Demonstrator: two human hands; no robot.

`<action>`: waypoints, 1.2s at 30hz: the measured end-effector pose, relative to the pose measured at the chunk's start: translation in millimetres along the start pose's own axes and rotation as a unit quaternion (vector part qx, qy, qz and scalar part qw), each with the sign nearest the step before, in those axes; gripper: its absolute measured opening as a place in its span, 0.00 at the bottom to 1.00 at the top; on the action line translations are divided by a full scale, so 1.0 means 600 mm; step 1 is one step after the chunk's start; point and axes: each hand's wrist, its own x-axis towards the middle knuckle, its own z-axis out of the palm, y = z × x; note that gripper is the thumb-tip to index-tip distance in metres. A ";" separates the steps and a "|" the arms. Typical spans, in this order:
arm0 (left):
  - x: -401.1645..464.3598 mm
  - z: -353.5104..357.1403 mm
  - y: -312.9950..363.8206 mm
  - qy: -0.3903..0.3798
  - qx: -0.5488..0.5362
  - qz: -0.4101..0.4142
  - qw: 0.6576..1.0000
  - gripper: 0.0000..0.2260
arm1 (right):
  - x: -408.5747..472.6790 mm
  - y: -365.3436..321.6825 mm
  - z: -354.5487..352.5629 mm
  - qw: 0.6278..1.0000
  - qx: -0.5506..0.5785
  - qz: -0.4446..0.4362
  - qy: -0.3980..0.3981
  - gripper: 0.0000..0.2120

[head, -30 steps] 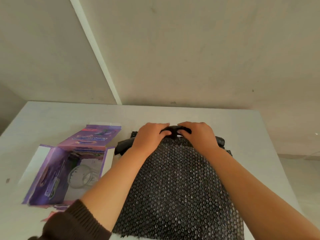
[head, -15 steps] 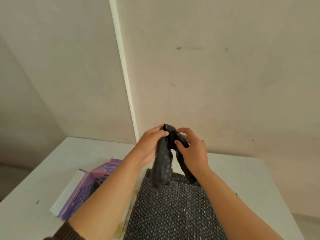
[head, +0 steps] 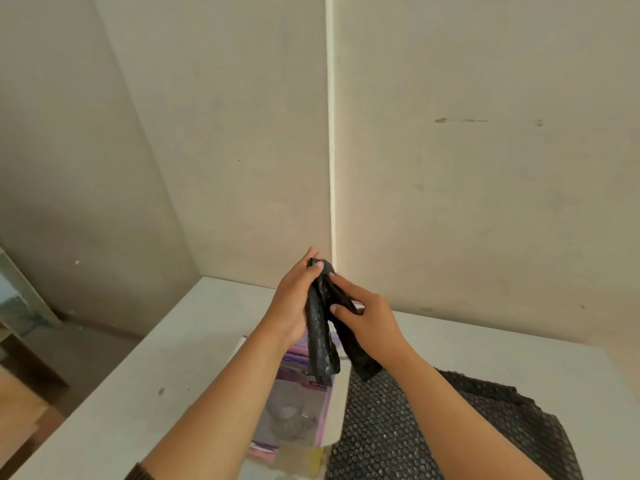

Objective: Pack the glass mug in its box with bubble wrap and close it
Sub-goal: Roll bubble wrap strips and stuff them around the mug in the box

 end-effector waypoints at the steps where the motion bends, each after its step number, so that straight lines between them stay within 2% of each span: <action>1: 0.004 -0.016 0.001 0.018 0.018 0.018 1.000 0.19 | 0.005 -0.004 0.018 1.000 0.013 0.004 -0.015 0.23; 5: 0.017 -0.076 0.006 0.095 0.058 0.079 0.991 0.13 | 0.015 -0.017 0.094 0.996 0.084 0.036 -0.014 0.21; 7: 0.025 -0.106 0.010 0.137 0.056 0.107 0.983 0.12 | 0.012 -0.011 0.133 0.998 0.059 0.025 0.015 0.19; 9: 0.032 -0.128 0.012 0.166 0.108 0.141 0.970 0.12 | 0.009 -0.005 0.166 0.997 0.060 0.022 0.047 0.19; 12: 0.040 -0.155 0.015 0.200 0.125 0.137 0.962 0.13 | 0.015 0.000 0.220 0.996 0.051 0.030 0.063 0.19; 15: 0.053 -0.179 0.021 0.223 0.065 0.103 0.967 0.13 | 0.017 0.009 0.254 0.996 0.075 0.043 0.029 0.21; 17: 0.061 -0.198 0.022 0.211 0.013 0.071 0.975 0.12 | 0.016 0.018 0.266 0.998 0.031 0.045 0.011 0.27; 21: 0.068 -0.237 0.016 0.095 -0.138 -0.033 0.985 0.11 | 0.018 0.027 0.267 0.997 -0.027 0.061 0.031 0.27; 22: 0.068 -0.252 0.017 0.057 -0.108 -0.030 0.992 0.12 | 0.018 0.027 0.261 0.997 -0.021 0.070 0.035 0.26; 24: 0.068 -0.289 0.024 -0.063 0.058 0.014 0.996 0.20 | 0.017 0.032 0.241 0.996 -0.006 0.088 0.030 0.24; 26: 0.069 -0.321 0.037 -0.200 0.246 0.026 0.948 0.30 | 0.017 0.034 0.211 0.995 -0.001 0.100 0.011 0.21; 27: 0.070 -0.331 0.041 -0.233 0.315 0.015 0.920 0.31 | 0.018 0.035 0.194 0.994 -0.009 0.108 0.000 0.20; 29: 0.071 -0.337 0.035 -0.217 0.417 0.025 0.882 0.25 | 0.021 0.038 0.168 0.992 -0.045 0.117 -0.011 0.18; 32: 0.058 -0.323 -0.002 -0.158 0.474 0.097 0.861 0.13 | 0.021 0.042 0.162 0.981 -0.166 0.096 -0.024 0.18; 34: 0.045 -0.314 -0.042 -0.131 0.489 0.138 0.851 0.12 | 0.014 0.053 0.174 0.954 -0.292 0.068 -0.029 0.22; 36: 0.035 -0.312 -0.075 -0.117 0.504 0.158 0.841 0.13 | 0.004 0.074 0.180 0.922 -0.387 0.026 0.012 0.19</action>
